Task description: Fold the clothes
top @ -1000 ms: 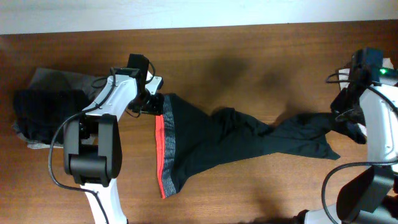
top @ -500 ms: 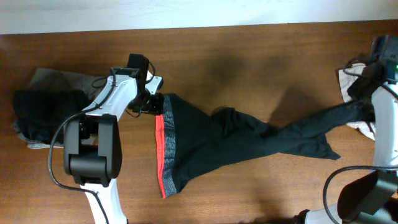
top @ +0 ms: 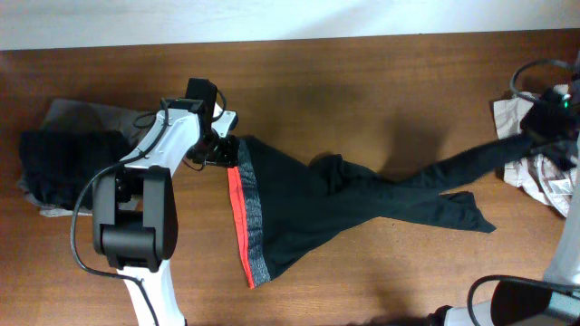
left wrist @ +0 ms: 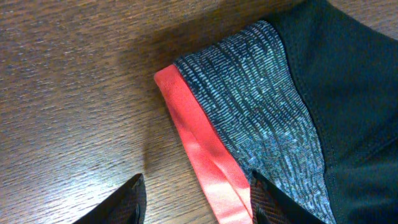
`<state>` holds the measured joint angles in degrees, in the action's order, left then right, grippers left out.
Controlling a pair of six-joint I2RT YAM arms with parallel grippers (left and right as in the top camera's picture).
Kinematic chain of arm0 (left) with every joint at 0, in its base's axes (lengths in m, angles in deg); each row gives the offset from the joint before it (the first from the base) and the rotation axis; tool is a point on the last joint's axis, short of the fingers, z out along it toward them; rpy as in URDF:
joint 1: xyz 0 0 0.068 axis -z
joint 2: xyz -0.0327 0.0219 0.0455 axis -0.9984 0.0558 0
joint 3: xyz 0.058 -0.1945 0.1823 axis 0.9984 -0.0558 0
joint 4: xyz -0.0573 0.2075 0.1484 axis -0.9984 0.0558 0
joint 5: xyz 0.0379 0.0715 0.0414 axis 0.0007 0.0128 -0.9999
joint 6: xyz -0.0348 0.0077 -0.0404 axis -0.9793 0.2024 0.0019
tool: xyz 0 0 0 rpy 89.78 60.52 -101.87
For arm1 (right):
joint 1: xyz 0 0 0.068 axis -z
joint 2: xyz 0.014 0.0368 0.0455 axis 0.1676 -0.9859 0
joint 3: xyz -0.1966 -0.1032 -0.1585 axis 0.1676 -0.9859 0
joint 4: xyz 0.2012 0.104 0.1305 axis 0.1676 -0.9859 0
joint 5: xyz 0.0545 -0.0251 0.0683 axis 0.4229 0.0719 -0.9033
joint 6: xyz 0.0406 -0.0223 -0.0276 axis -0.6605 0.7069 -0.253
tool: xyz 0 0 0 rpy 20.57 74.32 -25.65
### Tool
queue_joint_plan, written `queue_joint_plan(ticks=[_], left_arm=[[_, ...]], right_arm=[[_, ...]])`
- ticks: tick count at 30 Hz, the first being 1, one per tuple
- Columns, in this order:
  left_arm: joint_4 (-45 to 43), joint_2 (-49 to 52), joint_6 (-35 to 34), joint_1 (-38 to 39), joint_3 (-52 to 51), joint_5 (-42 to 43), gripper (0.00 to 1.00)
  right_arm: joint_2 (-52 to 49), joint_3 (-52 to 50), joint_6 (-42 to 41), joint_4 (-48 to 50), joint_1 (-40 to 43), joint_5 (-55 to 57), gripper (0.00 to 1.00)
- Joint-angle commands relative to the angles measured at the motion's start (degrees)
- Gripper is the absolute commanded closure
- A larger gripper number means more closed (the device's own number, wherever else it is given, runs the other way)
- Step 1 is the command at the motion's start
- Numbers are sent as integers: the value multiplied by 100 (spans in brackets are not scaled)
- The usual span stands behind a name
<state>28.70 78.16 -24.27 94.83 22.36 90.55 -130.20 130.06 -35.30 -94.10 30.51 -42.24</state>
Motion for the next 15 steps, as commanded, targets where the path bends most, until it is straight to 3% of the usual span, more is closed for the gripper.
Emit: queue_joint_plan(ticks=[1, 7, 12, 15], left_arm=[[-11, 61, -31, 22, 76, 81, 47], [-11, 61, -31, 22, 76, 81, 47], [0, 61, -31, 22, 76, 81, 46], [9, 61, -31, 22, 76, 83, 46]], right_arm=[[79, 98, -44, -479, 17, -243, 96], [142, 98, -13, -1123, 17, -876, 96], [297, 98, 107, -1069, 17, -2164, 96], [284, 98, -179, -739, 17, -1982, 96]])
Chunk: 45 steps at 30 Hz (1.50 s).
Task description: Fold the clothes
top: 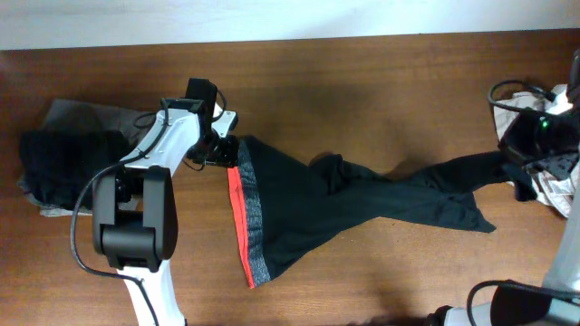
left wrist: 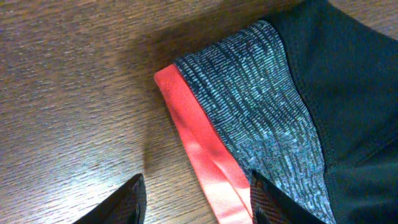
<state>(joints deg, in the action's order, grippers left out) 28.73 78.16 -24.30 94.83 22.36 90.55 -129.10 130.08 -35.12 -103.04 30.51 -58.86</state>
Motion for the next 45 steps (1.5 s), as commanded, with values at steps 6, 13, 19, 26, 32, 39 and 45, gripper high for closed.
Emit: queue_joint_plan(ticks=[6, 13, 19, 26, 32, 39, 45], left_arm=[[9, 61, -28, 22, 76, 83, 46], [57, 61, -28, 22, 76, 83, 47], [48, 61, -28, 22, 76, 85, 46], [35, 61, -28, 22, 76, 85, 46], [37, 61, -28, 22, 76, 85, 46], [35, 61, -28, 22, 76, 83, 46], [74, 61, -24, 22, 76, 83, 46]], right_arm=[[-105, 92, -1134, 734, 24, 330, 96], [-787, 7, -1528, 636, 177, 1432, 96], [-1333, -66, -1526, 317, 485, 2227, 96], [-1744, -66, -1526, 815, 914, 2260, 82], [-1825, -66, -1464, 1226, 1161, 2192, 9], [-1919, -275, -39, 1482, 1178, 636, 6], [-1921, -1357, 267, 2201, 1296, -7, 11]])
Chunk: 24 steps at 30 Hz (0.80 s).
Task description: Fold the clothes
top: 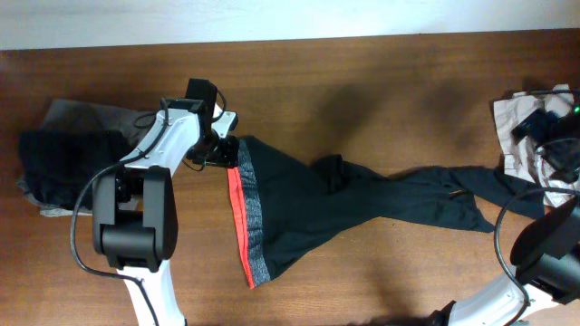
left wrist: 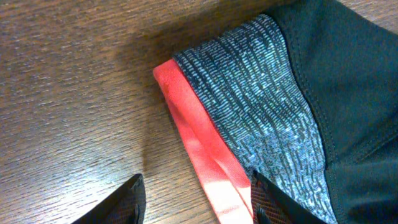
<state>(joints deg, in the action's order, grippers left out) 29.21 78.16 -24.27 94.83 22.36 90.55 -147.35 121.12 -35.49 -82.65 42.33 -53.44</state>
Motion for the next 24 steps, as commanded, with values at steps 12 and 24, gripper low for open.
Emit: queue_joint_plan(ticks=[12, 24], left_arm=[[42, 61, 13, 22, 76, 83, 46], [31, 61, 11, 22, 76, 83, 45]], right_arm=[[-92, -2164, 675, 1207, 1167, -2332, 19], [-92, -3650, 511, 2957, 1587, -2999, 29]])
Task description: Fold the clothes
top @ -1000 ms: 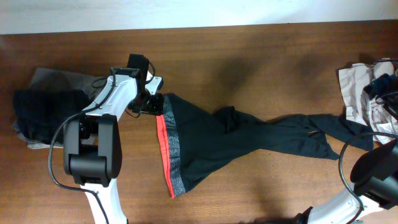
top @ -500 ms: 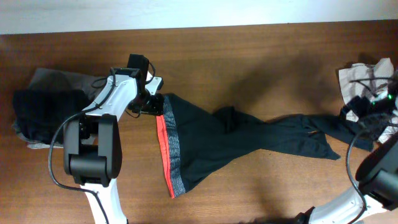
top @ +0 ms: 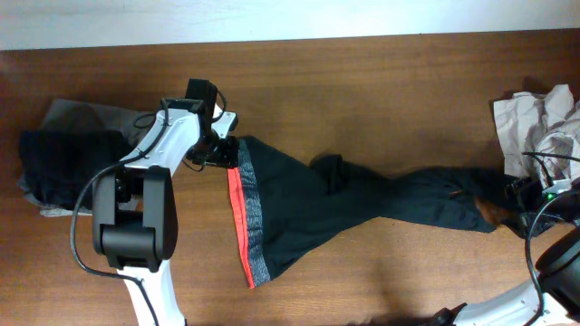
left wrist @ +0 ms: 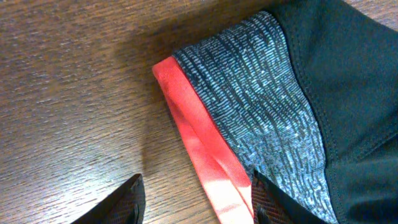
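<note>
Black leggings (top: pixel 362 204) lie spread across the table, the red and grey waistband (top: pixel 243 213) at the left and the twisted legs running right. My left gripper (top: pixel 220 149) stands open at the waistband's upper corner. In the left wrist view the gripper (left wrist: pixel 196 179) straddles the red edge (left wrist: pixel 199 149), one fingertip (left wrist: pixel 134 193) on bare wood, the other over the grey band (left wrist: pixel 261 106). My right gripper (top: pixel 530 192) sits low at the right edge, next to the leg end (top: pixel 485 213). Its jaws are too small to read.
A pile of dark clothes (top: pixel 63 163) on grey cloth lies at the far left, beside the left arm. Crumpled white cloth (top: pixel 530 118) sits at the far right. A white wall strip (top: pixel 272 18) borders the table's far edge.
My right arm has moved from beside the white cloth down to the leg end at the table's right edge. The leg end has shifted slightly. The left gripper has not moved.
My right gripper first held one leg end stretched and raised at the far right, then lower. Then the leg lay loose on the table with the gripper up by the white cloth. Now that gripper is down by the leg end. The left gripper stayed open at the waistband throughout.
</note>
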`<state>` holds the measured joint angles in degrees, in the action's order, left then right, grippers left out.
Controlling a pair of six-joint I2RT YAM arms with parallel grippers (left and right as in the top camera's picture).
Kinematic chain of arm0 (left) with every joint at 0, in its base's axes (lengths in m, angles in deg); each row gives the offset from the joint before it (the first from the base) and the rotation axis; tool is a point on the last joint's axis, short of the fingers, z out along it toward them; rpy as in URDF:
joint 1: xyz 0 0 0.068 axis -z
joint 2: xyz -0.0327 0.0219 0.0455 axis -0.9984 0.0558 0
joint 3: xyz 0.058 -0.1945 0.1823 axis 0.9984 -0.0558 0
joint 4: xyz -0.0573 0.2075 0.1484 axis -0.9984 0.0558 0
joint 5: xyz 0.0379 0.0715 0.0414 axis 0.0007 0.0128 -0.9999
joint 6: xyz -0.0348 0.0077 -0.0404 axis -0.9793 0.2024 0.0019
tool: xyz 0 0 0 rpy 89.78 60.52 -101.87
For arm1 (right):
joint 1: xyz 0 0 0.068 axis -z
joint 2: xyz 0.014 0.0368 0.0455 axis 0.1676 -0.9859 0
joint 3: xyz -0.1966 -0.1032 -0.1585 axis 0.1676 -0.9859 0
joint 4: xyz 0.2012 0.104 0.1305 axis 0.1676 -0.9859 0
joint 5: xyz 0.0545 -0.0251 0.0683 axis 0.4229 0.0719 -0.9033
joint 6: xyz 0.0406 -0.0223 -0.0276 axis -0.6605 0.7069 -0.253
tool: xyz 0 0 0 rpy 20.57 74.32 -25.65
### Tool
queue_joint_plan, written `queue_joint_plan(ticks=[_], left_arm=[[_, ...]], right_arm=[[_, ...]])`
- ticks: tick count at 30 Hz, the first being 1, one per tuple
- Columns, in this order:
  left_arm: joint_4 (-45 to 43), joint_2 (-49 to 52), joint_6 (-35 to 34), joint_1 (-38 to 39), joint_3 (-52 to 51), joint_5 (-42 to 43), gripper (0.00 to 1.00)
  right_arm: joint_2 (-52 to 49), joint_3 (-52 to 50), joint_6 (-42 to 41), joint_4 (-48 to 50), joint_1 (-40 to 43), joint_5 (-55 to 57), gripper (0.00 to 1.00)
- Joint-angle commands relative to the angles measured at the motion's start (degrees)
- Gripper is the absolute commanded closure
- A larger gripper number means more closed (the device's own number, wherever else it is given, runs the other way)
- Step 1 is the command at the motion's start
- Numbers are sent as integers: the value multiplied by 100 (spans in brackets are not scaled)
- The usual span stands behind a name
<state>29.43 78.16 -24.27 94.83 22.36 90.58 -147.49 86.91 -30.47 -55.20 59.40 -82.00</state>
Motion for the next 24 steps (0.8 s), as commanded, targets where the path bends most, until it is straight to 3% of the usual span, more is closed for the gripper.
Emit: queue_joint_plan(ticks=[1, 8, 14, 17, 24], left_arm=[[11, 61, 11, 22, 76, 81, 46], [48, 61, 11, 22, 76, 83, 46], [50, 61, 11, 22, 76, 83, 46], [48, 61, 11, 22, 76, 83, 45], [42, 61, 11, 22, 76, 83, 46]], right_arm=[[-79, -240, 9, 302, -160, -142, 31], [-11, -236, -35, 918, -308, -142, 38], [74, -227, -44, 863, -358, -98, 84], [332, -151, -352, 487, -374, 273, 96], [1580, 540, -791, -1384, -745, 2026, 96]])
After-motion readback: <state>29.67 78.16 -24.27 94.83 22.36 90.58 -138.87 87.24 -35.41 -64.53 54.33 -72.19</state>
